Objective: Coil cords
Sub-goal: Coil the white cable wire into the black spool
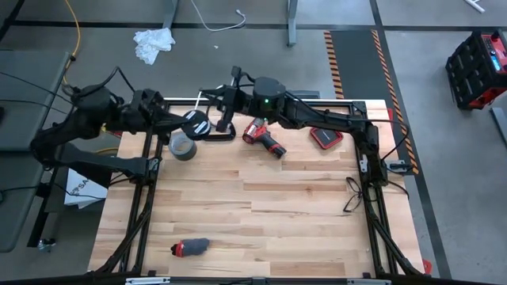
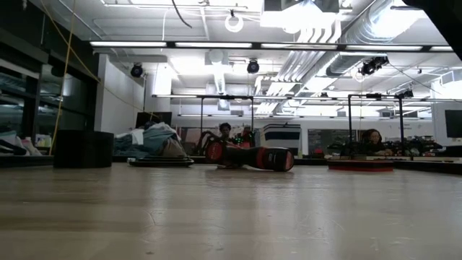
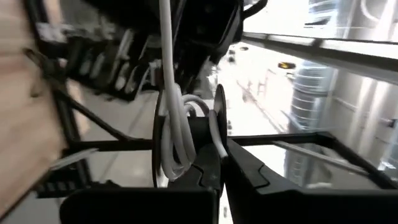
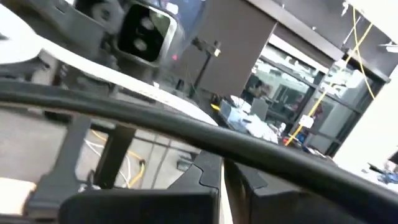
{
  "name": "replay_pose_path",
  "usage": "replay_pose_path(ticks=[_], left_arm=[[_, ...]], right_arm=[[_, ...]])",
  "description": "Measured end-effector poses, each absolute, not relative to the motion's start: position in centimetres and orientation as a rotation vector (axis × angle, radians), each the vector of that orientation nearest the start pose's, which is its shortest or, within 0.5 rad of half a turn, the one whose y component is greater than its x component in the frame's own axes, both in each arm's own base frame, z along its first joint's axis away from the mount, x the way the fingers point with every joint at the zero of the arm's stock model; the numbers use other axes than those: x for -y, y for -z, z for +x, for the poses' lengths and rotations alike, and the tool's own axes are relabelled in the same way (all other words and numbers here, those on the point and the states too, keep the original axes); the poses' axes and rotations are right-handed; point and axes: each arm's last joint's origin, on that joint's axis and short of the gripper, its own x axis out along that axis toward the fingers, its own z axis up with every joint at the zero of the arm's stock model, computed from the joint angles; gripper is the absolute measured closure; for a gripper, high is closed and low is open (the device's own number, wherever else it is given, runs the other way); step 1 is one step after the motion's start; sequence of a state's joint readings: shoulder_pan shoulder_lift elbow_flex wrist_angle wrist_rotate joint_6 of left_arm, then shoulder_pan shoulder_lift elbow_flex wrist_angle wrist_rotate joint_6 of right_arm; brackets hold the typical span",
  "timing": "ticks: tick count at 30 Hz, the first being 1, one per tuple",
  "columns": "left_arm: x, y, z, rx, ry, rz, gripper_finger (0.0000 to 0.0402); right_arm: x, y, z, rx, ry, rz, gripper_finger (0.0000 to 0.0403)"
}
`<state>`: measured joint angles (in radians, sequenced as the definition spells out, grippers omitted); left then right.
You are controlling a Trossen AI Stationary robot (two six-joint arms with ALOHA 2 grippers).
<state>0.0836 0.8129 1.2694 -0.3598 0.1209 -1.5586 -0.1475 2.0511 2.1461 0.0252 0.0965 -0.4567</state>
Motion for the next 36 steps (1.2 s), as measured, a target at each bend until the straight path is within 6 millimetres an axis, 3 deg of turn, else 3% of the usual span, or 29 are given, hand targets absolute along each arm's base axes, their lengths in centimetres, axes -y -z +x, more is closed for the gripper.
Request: replay_pose_path(ticks=[8,17,26,36], left_arm=[[-0.7,-46.0,9.7,-0.157,-0.205,-1.359,0.0402],[-2.0,-47.3,8.3,0.011,-0.552,-0.923,0.0401],[-3.1,-49.0,10.3,0.161,-0.659,-0.645,0.0401],[-3.3,-50.0,14.8,0.203,-0.361,-0.764,0.0401]], right_arm=[[9.4,-42.8,46.3,-0.044,0.285,-0.473,0.0403],[9.5,-42.2,45.9,-0.12,0.217,-0.363,0.0403],[9.2,-42.3,45.9,-0.088,0.154,-0.211,0.0403],[8.2,-42.9,46.1,-0.013,0.072,-0.136,0.0403]])
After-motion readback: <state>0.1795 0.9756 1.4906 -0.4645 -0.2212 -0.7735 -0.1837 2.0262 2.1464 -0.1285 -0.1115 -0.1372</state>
